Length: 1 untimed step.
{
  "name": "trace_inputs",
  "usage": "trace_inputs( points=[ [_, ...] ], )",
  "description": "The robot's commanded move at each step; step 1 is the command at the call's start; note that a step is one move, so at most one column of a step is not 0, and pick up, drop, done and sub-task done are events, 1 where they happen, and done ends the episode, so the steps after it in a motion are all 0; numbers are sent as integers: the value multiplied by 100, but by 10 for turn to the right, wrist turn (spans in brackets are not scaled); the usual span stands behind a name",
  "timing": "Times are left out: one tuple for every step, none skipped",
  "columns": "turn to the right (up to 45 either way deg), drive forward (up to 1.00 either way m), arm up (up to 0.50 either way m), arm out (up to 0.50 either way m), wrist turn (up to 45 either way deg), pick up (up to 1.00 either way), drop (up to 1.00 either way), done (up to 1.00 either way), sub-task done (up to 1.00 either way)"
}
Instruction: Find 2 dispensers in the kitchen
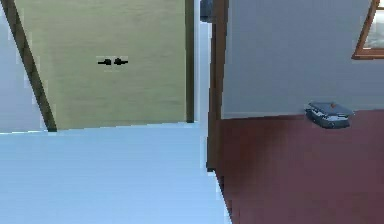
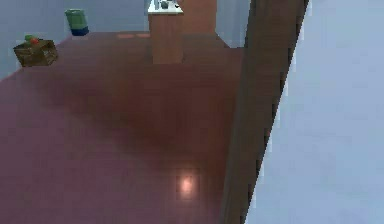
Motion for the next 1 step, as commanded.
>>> trace_inputs(
  points=[
    [150,0,0,0,0,0,0,0,0]
  ],
)
